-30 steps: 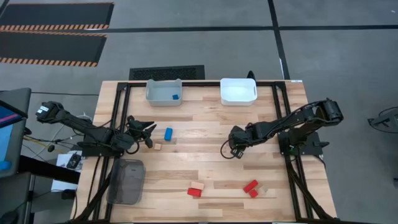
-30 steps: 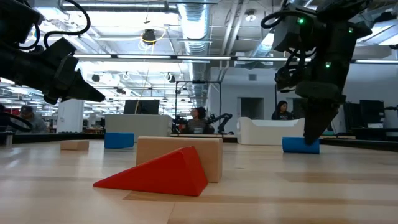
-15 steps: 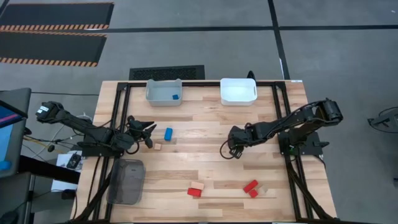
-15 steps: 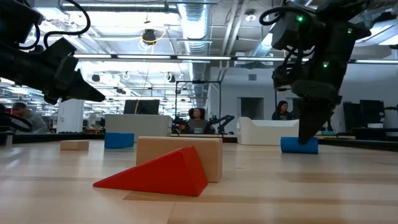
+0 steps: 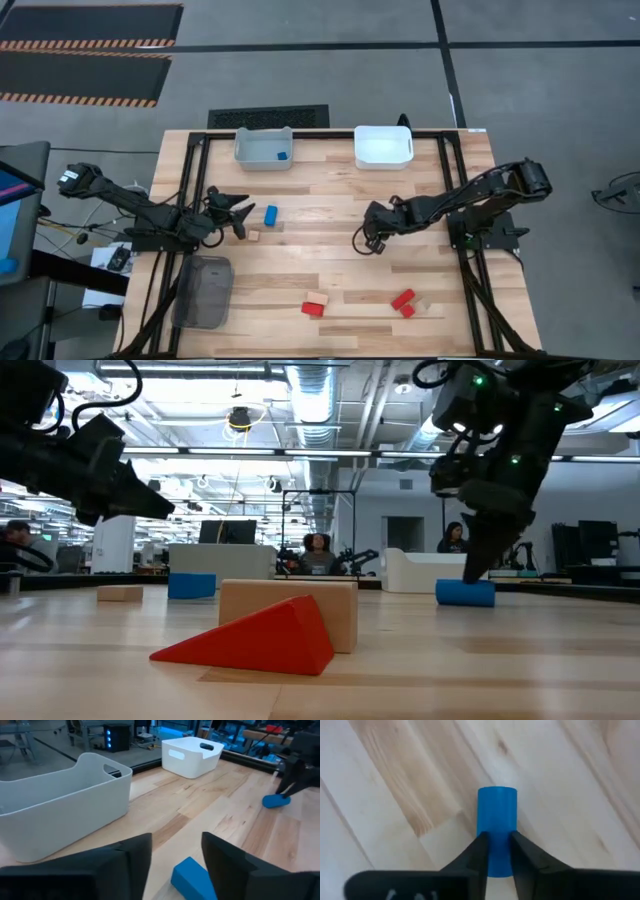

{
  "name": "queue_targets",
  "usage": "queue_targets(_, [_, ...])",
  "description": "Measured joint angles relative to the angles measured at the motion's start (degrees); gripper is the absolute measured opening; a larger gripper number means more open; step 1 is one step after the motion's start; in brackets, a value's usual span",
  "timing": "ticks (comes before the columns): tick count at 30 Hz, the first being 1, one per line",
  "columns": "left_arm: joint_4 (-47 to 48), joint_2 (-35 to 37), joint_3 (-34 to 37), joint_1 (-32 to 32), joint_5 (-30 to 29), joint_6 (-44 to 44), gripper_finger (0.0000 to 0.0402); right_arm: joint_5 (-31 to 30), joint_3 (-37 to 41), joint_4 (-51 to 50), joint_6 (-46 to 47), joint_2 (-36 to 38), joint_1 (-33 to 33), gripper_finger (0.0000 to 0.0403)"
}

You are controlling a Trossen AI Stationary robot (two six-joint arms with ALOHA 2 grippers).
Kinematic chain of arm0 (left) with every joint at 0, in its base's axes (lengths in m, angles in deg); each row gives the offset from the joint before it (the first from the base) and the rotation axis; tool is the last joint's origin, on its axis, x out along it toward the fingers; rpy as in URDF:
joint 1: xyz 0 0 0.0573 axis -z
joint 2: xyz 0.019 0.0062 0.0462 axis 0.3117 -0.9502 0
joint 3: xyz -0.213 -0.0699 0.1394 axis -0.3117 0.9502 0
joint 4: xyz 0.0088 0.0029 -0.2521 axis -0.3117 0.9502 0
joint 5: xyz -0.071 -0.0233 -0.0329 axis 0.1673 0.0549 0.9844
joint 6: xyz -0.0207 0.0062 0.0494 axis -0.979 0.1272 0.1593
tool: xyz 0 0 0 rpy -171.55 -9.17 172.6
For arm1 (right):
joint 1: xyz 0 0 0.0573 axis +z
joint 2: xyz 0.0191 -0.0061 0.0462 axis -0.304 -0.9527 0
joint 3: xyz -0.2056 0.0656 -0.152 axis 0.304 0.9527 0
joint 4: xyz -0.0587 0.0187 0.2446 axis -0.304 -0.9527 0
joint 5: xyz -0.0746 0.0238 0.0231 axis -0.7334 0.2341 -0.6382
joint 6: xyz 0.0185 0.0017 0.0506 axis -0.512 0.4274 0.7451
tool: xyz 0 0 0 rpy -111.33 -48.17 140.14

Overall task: Sort & place blocks by color
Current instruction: Put the blue cylinder block into the gray bin

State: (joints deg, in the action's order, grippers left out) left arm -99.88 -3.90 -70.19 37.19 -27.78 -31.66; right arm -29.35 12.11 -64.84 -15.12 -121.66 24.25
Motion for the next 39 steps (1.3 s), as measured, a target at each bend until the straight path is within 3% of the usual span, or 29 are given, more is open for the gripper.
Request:
queue_targets(7, [-8.59, -1.38, 0.0, 0.0, 3.43, 4.55, 0.0227, -0.11, 0.2, 9.36, -5.41, -0.21, -1.18, 0.0045])
queue_targets(12, [-17.48, -6.91, 0.02, -0.06, 5.66, 9.0, 0.0244, 0.01, 0.2, 12.72, -8.08, -0.21, -1.93, 0.0019])
queue_targets(16, [-21.72, -13.02, 0.02, -0.07, 6.29, 8.75, 0.0247, 0.04, 0.2, 11.06, -8.05, 0.57, -2.12, 0.0021])
queue_targets(23, [-28.84, -25.3, -2.44, -0.27, 6.41, 9.35, 0.0247, -0.74, 0.13, 9.58, -7.35, 3.26, 0.26, 0.0121])
queue_targets(28, [-33.29, -34.79, -6.25, -1.74, 9.39, 11.92, 0.0247, -9.69, 0.13, 2.89, -7.15, 2.95, 0.31, 0.0227])
queue_targets(31, [-33.26, -40.33, -9.25, -2.58, 9.79, 12.7, 0.0247, -9.71, 0.17, 1.83, -8.22, 0.82, -1.05, 0.0277])
queue_targets(35, [-33.22, -47.42, -13.8, -3.62, 11.49, 14.45, 0.0247, -5.4, 0.15, 2.56, -9.75, -2.59, -3.19, 0.0308])
queue_targets(39, [-33.09, -53.04, -18.6, -3.92, 12.14, 16.31, 0.0247, -1.7, 0.13, 2.54, -9.55, -5.23, -4.44, 0.0303])
